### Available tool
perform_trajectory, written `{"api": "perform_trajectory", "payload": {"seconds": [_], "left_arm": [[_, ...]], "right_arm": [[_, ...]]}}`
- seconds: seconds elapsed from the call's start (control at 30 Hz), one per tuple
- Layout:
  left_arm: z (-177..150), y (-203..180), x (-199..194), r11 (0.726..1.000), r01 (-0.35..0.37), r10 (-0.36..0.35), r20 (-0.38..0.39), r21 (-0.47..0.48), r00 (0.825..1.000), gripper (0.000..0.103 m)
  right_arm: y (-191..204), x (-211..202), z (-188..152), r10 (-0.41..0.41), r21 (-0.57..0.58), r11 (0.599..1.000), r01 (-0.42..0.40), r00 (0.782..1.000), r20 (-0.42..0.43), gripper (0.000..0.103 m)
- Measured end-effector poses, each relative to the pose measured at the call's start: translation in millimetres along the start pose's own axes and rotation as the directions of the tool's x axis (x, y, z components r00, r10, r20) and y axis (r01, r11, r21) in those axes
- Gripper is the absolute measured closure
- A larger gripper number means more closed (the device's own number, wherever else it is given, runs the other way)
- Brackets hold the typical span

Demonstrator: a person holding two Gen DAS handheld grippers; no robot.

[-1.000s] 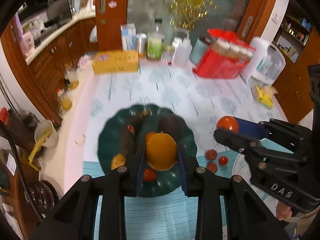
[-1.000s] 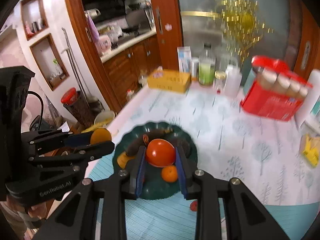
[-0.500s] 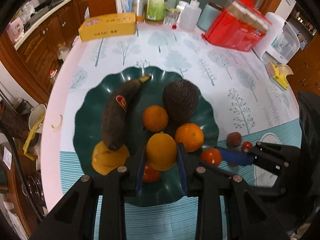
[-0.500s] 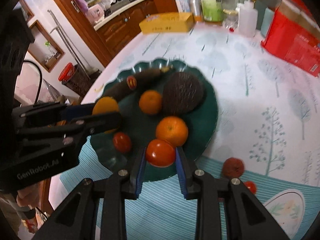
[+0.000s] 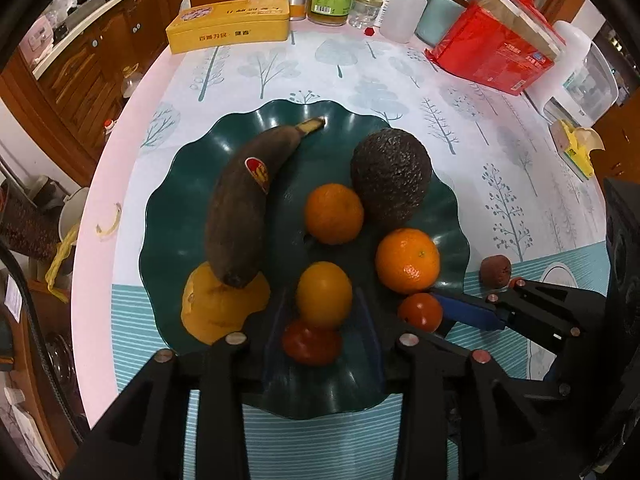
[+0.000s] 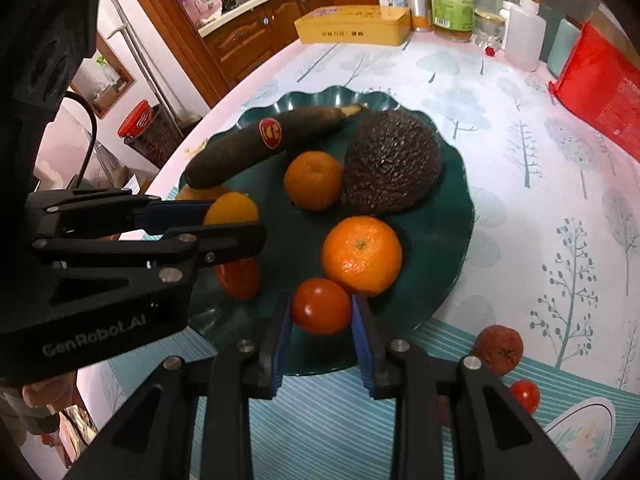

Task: Organize fruits
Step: 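Open both tools to release the citrus and tomato onto the plate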

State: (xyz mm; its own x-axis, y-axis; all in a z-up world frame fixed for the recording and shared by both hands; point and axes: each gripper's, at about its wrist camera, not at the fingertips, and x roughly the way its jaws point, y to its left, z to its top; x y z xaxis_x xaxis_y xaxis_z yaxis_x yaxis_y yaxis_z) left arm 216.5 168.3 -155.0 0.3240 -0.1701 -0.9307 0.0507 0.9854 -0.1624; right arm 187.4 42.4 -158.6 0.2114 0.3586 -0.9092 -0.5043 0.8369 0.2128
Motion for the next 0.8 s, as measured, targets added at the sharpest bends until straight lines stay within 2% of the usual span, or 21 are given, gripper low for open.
{"api": "perform_trajectory", "payload": {"seconds": [0.07, 0.13, 0.2, 0.5, 0.8], "left_arm": [[-1.6, 0.1, -1.2, 1.0, 0.009, -0.009, 0.0, -0.009, 1.0, 0.052], [-2.9, -0.6, -2.7, 1.0, 0.015, -0.015, 0.0, -0.013, 1.0, 0.047], [-4.1, -1.8, -3.8, 1.0, 0.011, -0.011, 0.0, -0.012, 1.0, 0.044], [-13.1, -3.4, -24.9, 1.0, -0.013, 0.014, 0.027, -0.027, 1.0, 0.039], [-24.4, -7.1, -66.4, 0.998, -0.042, 0.046, 0.087, -0.046, 0.995, 0.016]], "right_arm": [[1.3, 0.4, -0.6, 0.0, -0.008, 1.0, 0.0, 1.0, 0.001, 0.071], [2.4, -1.4, -0.7, -0.011, -0.015, 1.0, 0.011, 1.0, 0.012, 0.063], [3.8, -5.1, -0.4, -0.023, -0.022, 0.999, 0.023, 0.999, 0.03, 0.059], [0.9, -20.1, -4.1, -0.043, -0.018, 0.999, 0.044, 0.997, 0.063, 0.059], [1.0, -48.8, -16.3, -0.058, 0.003, 0.998, 0.058, 0.992, 0.111, 0.059]]}}
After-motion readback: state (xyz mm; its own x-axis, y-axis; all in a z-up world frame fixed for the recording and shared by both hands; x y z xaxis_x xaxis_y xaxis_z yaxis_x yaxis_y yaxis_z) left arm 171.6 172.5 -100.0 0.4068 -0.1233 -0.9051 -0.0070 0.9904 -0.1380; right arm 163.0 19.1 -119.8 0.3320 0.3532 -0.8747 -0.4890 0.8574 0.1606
